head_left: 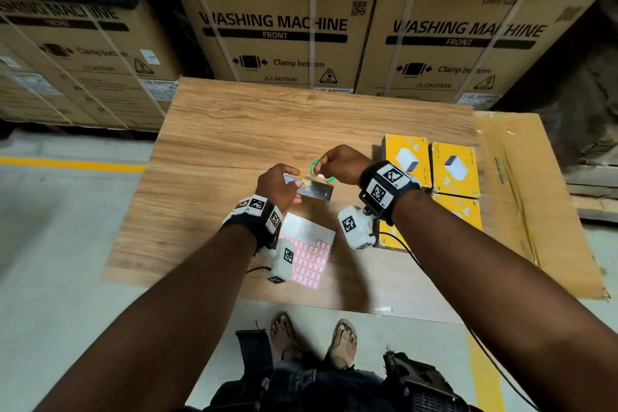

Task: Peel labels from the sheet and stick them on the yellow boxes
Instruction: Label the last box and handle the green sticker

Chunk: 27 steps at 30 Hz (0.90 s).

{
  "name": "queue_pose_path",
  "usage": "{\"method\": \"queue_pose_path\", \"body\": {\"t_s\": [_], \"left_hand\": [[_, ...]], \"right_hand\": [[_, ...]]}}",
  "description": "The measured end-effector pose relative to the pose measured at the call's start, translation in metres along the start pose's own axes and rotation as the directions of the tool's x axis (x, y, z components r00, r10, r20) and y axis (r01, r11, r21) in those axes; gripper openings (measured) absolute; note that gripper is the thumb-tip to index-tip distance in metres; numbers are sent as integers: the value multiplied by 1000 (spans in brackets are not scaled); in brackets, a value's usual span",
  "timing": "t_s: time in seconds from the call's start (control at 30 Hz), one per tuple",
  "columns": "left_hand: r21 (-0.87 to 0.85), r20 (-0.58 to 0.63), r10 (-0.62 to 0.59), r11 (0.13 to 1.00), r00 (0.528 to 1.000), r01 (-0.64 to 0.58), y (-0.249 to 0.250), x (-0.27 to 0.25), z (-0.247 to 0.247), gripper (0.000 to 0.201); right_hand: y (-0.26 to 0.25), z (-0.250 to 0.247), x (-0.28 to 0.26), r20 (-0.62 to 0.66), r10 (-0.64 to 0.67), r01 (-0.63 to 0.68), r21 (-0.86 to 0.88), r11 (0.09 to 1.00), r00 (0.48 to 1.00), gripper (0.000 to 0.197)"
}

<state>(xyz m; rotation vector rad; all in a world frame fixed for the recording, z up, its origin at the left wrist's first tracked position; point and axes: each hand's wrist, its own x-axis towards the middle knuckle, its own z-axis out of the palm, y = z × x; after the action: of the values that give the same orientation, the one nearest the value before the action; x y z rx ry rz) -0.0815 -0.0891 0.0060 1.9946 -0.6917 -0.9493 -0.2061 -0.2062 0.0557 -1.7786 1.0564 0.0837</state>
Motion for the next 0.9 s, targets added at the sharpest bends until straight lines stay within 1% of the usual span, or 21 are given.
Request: {"method": "queue_pose_path", "body": {"t_s": [0.07, 0.17, 0.2, 0.33, 0.47, 0.63, 0.9], "left_hand": [[9, -3, -7, 1000, 1000, 7, 2, -2, 2, 12], [26, 11, -15, 1000, 1000, 15, 5, -5, 4, 13], [41, 20, -18, 999, 1000, 17, 6, -6, 5, 13], [62, 35, -25, 998, 999, 23, 7, -6, 5, 14], [70, 35, -28, 997, 999, 25, 8, -6, 5, 13], [73, 38, -31, 997, 999, 28, 8, -5, 4, 14], [62, 31, -33, 998, 999, 31, 7, -4, 4, 14]], "right_hand": [[-2, 1, 0, 39, -6, 9, -66, 998, 999, 24], [-4, 3, 3, 109, -7, 31, -222, 975, 994, 15], [-5, 4, 5, 122, 8, 24, -263, 964, 992, 15], [-11, 4, 9, 119, 34, 10, -348, 938, 992, 19], [-13, 4, 13, 109, 62, -17, -374, 927, 992, 22], [-12, 6, 18, 103, 82, -40, -354, 934, 991, 23], [-8, 6, 20, 77, 57, -30, -318, 948, 995, 22]]}}
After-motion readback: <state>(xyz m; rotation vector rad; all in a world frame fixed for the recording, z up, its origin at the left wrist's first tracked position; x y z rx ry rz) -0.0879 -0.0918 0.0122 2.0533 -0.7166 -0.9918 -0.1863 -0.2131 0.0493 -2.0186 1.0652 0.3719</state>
